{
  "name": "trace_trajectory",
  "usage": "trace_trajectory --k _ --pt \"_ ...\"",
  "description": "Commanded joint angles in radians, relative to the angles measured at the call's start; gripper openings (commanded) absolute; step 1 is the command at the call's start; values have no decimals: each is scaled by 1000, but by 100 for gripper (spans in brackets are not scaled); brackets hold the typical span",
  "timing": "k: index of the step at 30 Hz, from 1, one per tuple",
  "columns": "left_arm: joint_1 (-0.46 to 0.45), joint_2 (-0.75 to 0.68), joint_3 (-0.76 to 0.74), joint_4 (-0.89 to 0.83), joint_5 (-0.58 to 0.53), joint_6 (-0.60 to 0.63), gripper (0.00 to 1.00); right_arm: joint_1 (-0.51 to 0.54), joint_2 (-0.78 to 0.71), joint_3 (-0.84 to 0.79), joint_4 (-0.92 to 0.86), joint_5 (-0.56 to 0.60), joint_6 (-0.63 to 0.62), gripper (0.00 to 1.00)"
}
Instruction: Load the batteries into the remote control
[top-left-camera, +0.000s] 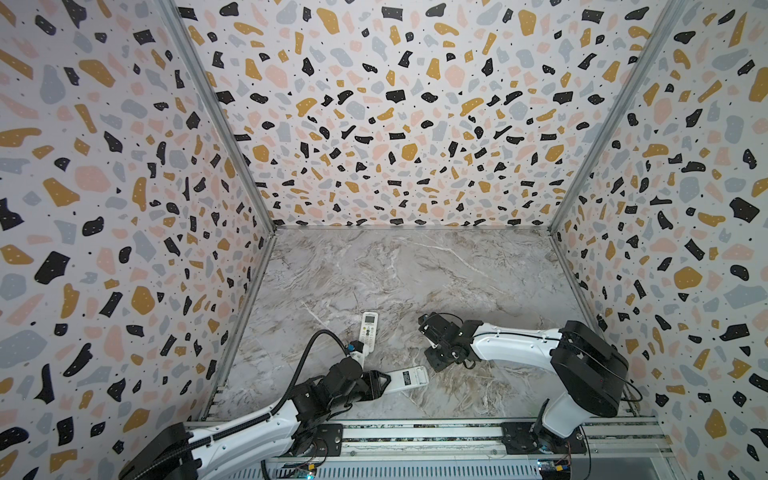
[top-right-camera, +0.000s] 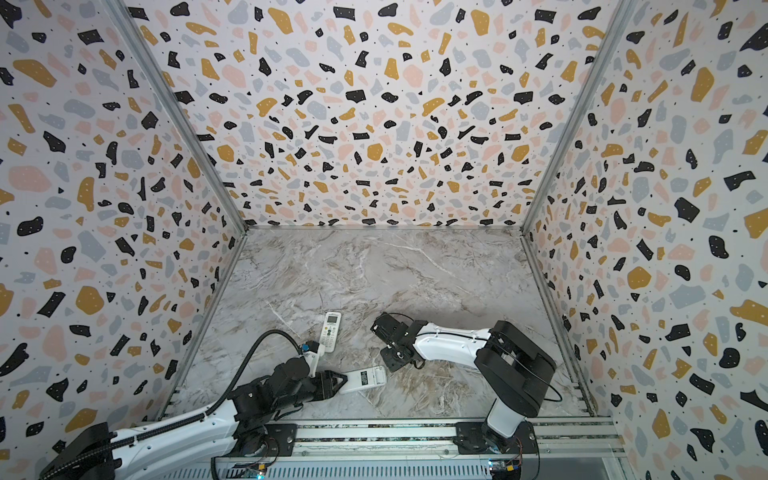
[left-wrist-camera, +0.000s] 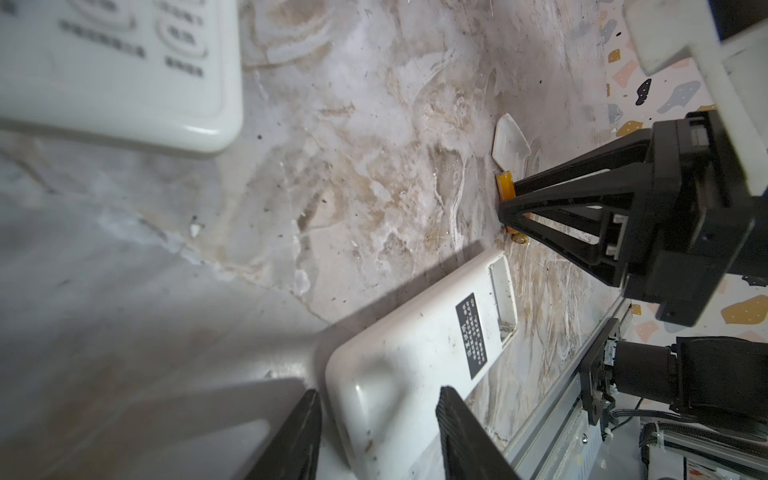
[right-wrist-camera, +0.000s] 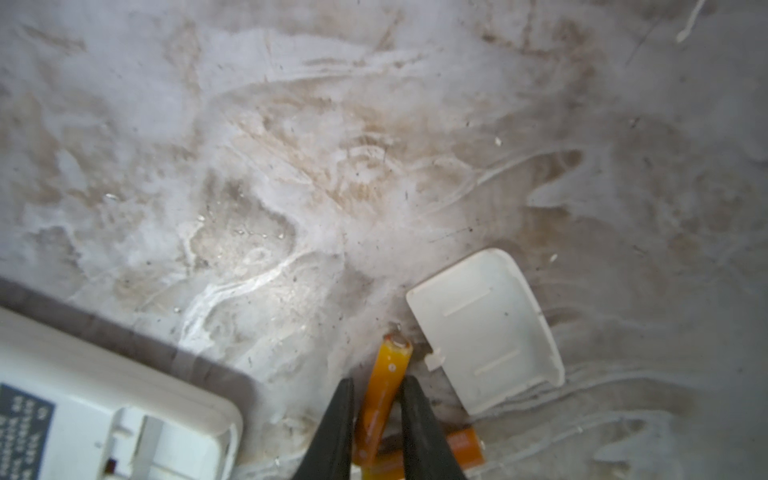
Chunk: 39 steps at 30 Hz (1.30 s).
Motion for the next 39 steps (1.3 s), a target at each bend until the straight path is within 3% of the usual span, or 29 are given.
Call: trace_trajectory --k 1,18,27,39 --pt "-3 -1 5 -24 -26 16 48 5 0 30 -26 8 -8 20" --pt "-3 -13 0 -19 -39 21 48 -2 5 25 10 -11 -5 13" --pt "-4 -7 4 -26 -46 48 48 -2 -60 35 -14 -11 13 32" --pt "-4 28 12 6 -32 156 50 -27 -316 -123 -79 21 228 32"
